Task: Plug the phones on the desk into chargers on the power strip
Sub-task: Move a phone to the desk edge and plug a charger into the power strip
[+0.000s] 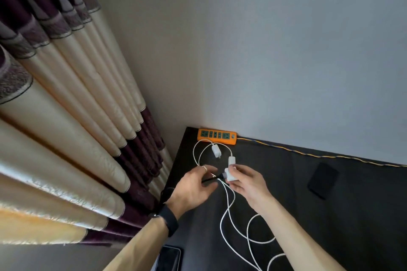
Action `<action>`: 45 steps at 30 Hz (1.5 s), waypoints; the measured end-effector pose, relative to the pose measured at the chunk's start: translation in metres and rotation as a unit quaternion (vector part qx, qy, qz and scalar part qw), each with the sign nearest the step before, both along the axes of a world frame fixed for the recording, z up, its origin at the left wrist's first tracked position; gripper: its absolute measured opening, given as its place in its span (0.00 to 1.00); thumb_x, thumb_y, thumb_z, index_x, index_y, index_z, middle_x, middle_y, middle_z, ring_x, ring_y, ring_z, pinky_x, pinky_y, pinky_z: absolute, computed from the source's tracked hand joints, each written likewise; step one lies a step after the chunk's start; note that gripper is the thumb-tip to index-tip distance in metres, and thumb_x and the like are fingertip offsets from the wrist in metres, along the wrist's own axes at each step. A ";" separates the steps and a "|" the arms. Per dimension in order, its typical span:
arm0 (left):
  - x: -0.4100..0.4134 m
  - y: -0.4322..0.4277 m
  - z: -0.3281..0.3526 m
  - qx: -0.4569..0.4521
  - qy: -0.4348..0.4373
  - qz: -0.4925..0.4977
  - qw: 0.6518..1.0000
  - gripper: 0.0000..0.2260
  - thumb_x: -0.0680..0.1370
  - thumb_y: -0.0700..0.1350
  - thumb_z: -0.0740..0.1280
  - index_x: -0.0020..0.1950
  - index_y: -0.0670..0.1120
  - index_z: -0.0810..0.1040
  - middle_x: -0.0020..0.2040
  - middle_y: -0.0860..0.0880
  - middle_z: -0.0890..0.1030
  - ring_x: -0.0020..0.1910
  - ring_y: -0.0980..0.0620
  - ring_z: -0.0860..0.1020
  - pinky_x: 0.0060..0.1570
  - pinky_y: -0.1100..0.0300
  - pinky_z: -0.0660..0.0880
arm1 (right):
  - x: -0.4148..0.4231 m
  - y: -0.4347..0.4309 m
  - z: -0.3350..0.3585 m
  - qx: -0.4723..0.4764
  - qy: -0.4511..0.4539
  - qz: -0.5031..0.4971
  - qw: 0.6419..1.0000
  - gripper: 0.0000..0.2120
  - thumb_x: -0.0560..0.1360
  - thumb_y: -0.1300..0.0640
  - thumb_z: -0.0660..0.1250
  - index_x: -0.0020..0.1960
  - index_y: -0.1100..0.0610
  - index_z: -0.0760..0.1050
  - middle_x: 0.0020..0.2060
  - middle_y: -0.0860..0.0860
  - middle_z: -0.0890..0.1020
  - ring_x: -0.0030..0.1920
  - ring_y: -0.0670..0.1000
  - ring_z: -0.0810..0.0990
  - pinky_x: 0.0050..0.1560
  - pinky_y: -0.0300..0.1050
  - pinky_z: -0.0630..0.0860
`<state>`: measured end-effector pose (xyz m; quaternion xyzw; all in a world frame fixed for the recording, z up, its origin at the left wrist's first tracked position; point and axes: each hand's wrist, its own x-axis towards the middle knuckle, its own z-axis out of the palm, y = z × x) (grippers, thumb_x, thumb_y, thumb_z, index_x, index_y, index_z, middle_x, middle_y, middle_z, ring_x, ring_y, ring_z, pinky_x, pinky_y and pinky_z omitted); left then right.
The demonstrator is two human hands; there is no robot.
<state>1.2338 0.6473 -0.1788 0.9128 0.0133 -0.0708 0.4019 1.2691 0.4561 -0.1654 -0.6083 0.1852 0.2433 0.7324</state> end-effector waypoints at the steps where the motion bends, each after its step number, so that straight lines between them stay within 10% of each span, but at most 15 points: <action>1: -0.002 -0.002 0.001 0.011 -0.004 -0.011 1.000 0.19 0.72 0.56 0.70 0.63 0.60 0.75 0.55 0.60 0.78 0.55 0.65 0.77 0.57 0.64 0.76 | -0.002 0.001 0.001 -0.017 -0.008 0.007 1.000 0.10 0.74 0.55 0.76 0.54 0.56 0.83 0.49 0.57 0.87 0.51 0.57 0.87 0.49 0.46 0.82; 24: 0.052 -0.006 -0.019 0.106 -0.080 0.032 0.991 0.18 0.73 0.57 0.70 0.62 0.58 0.79 0.58 0.61 0.80 0.54 0.61 0.79 0.51 0.69 0.74 | 0.033 0.017 -0.039 -0.131 0.000 0.005 0.991 0.09 0.80 0.48 0.65 0.56 0.49 0.80 0.50 0.47 0.86 0.51 0.48 0.83 0.50 0.47 0.77; 32: 0.165 0.070 -0.047 0.201 -0.030 0.034 0.979 0.18 0.75 0.55 0.68 0.64 0.53 0.78 0.60 0.52 0.80 0.57 0.49 0.79 0.50 0.57 0.75 | 0.092 0.002 -0.128 -0.484 -0.087 0.169 0.854 0.26 0.82 0.43 0.57 0.76 0.54 0.64 0.78 0.54 0.64 0.78 0.56 0.61 0.76 0.57 0.61; 36: 0.214 0.079 -0.074 0.244 -0.026 -0.011 0.969 0.19 0.75 0.56 0.67 0.65 0.54 0.77 0.60 0.51 0.80 0.57 0.46 0.80 0.52 0.52 0.77 | 0.104 -0.025 -0.163 -0.509 0.001 0.319 0.800 0.29 0.84 0.42 0.48 0.81 0.44 0.43 0.81 0.46 0.38 0.80 0.51 0.36 0.73 0.77 0.49; 45: 0.263 0.079 -0.111 0.352 -0.060 -0.122 0.926 0.18 0.79 0.52 0.65 0.68 0.51 0.77 0.61 0.51 0.82 0.55 0.44 0.82 0.52 0.51 0.78 | 0.093 -0.030 -0.187 -0.542 -0.005 0.381 0.749 0.36 0.80 0.33 0.49 0.79 0.40 0.32 0.78 0.43 0.30 0.79 0.50 0.30 0.71 0.80 0.49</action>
